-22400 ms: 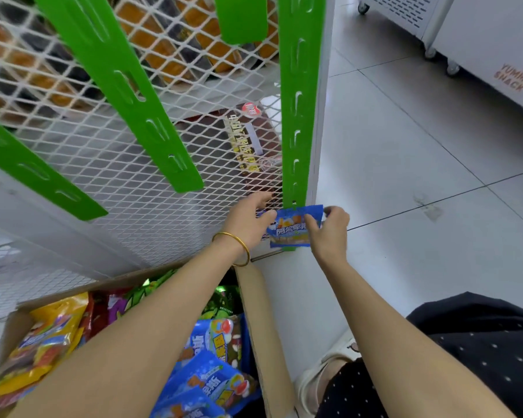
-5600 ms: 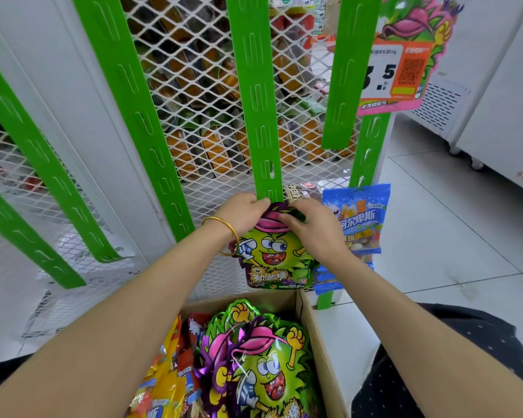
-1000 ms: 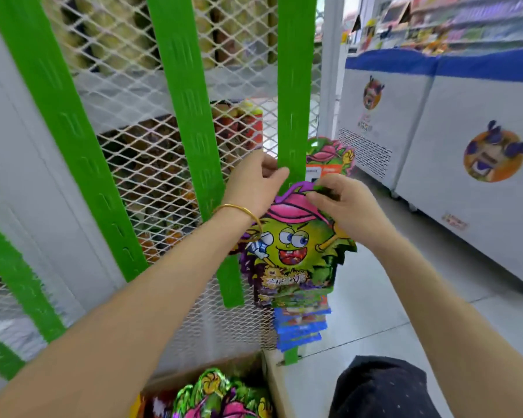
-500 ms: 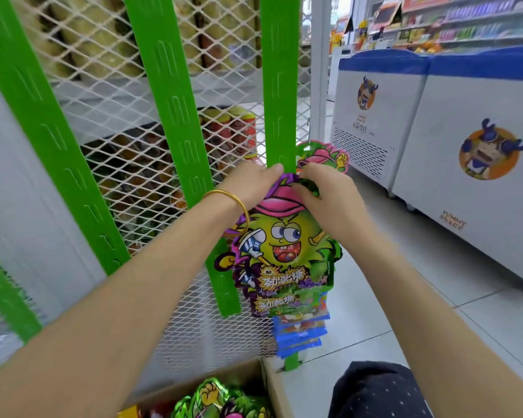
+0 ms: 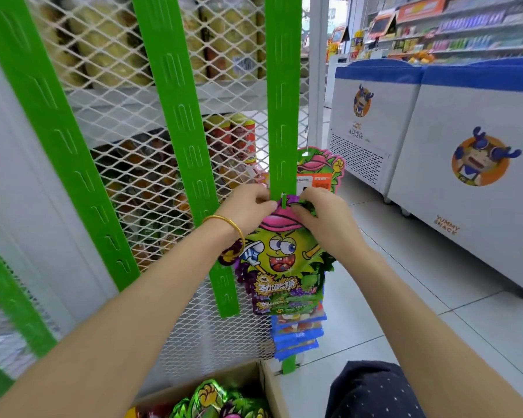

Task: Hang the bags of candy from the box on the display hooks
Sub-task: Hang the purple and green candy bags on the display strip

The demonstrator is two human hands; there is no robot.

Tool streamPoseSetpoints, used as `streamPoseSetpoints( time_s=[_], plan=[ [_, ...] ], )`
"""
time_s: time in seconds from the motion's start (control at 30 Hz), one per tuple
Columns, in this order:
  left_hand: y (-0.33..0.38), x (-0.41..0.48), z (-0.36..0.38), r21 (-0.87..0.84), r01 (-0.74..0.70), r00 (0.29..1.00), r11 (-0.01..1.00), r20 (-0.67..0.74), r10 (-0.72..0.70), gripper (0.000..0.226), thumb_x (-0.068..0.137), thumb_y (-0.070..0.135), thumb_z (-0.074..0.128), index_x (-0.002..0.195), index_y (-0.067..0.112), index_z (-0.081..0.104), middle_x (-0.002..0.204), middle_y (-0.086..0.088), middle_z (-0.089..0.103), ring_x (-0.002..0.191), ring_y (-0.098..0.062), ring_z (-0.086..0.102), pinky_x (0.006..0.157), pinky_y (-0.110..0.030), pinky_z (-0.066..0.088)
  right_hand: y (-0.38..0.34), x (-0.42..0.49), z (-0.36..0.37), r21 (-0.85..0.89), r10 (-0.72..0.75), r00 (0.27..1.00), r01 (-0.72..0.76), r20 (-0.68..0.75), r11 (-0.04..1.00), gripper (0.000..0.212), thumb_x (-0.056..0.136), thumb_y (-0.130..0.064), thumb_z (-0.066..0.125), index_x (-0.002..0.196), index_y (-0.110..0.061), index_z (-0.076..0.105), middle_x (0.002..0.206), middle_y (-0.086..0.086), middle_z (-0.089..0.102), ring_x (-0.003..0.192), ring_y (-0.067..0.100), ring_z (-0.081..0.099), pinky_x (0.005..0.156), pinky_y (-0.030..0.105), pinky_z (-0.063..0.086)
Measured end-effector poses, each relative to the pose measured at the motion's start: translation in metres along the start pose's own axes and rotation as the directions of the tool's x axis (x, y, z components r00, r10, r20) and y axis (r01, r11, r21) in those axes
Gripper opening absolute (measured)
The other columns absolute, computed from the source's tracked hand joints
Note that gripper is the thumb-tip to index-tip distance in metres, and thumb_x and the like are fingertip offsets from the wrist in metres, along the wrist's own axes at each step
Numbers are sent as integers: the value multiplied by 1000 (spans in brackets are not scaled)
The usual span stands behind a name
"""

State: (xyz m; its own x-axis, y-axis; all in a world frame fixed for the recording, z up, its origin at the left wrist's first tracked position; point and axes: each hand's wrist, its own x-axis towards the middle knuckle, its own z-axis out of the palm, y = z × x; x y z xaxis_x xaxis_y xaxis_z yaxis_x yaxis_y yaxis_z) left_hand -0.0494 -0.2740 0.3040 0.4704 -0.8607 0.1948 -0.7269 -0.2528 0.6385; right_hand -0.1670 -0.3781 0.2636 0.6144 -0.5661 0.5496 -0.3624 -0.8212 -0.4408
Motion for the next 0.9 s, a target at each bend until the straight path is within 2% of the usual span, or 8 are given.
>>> streamPoseSetpoints(
  time_s=[0.13, 0.3, 0.37, 0.43, 0.6, 0.7, 0.8, 0.9],
  plan=[
    [-7, -15, 5, 52, -42, 994, 998, -98, 47, 38, 90, 13, 55, 128, 14, 49, 120, -3, 57, 108, -14, 53, 93, -23, 38, -7, -5, -1, -16, 75, 993, -77, -87, 997, 24, 88, -29, 62, 98, -10, 53, 98, 1, 49, 85, 21, 50, 67, 32, 38],
    [-42, -65, 13, 245, -159, 915, 956, -327, 236, 46, 88, 18, 57, 132, 20, 44, 127, 2, 50, 123, -14, 42, 107, -25, 29, -29, -54, 13, -119, -114, 894, 68, -433, 991, 24, 80, -16, 69, 99, -7, 57, 99, 8, 56, 90, 23, 51, 68, 32, 44],
    [-69, -93, 19, 246, -164, 901, 955, -358, 246, 41, 86, 15, 59, 127, 17, 50, 123, -1, 52, 119, -15, 43, 102, -18, 24, -37, -86, 43, -28, -101, 962, 97, -255, 995, 20, 82, -14, 67, 99, -11, 57, 97, 3, 54, 84, 19, 52, 63, 31, 43],
    [-106, -124, 32, 215, -114, 927, 970, -328, 181, 38, 83, 10, 61, 120, 15, 55, 118, -3, 55, 115, -17, 46, 98, -15, 23, -40, -123, 88, 96, -49, 987, 34, 155, 995, 20, 85, -18, 64, 103, -13, 55, 98, 1, 52, 83, 20, 54, 65, 37, 46],
    [-199, -194, 58, 97, 81, 978, 992, -201, -60, 31, 79, 1, 60, 109, 9, 61, 109, -8, 57, 104, -24, 52, 89, -29, 38, -33, -188, 183, 84, -82, 638, 27, 766, 996, 33, 85, -24, 65, 112, -6, 55, 103, 12, 59, 95, 27, 56, 80, 35, 44],
    [-237, -227, 64, 60, 185, 973, 981, -154, -174, 30, 79, -3, 61, 107, 8, 63, 106, -5, 56, 104, -26, 54, 89, -37, 45, -30, -210, 222, 8, -40, 464, 72, 885, 997, 50, 87, -24, 62, 129, -2, 46, 125, 18, 54, 114, 29, 51, 92, 30, 36],
    [-253, -237, 66, 57, 240, 965, 969, -124, -232, 25, 82, 3, 61, 106, 11, 63, 103, -8, 56, 102, -23, 53, 88, -34, 44, -15, -220, 239, -109, 42, 429, 132, 902, 985, 60, 90, -26, 58, 142, -9, 33, 140, 16, 43, 126, 30, 45, 102, 33, 35],
    [-257, -234, 70, 6, 259, 964, 966, -70, -258, 26, 86, 6, 58, 110, 12, 61, 105, -2, 53, 104, -14, 50, 86, -21, 37, 1, -227, 252, -190, 116, 420, 139, 900, 972, 55, 87, -24, 61, 136, -12, 39, 136, 12, 48, 121, 31, 49, 96, 35, 40]
  ],
)
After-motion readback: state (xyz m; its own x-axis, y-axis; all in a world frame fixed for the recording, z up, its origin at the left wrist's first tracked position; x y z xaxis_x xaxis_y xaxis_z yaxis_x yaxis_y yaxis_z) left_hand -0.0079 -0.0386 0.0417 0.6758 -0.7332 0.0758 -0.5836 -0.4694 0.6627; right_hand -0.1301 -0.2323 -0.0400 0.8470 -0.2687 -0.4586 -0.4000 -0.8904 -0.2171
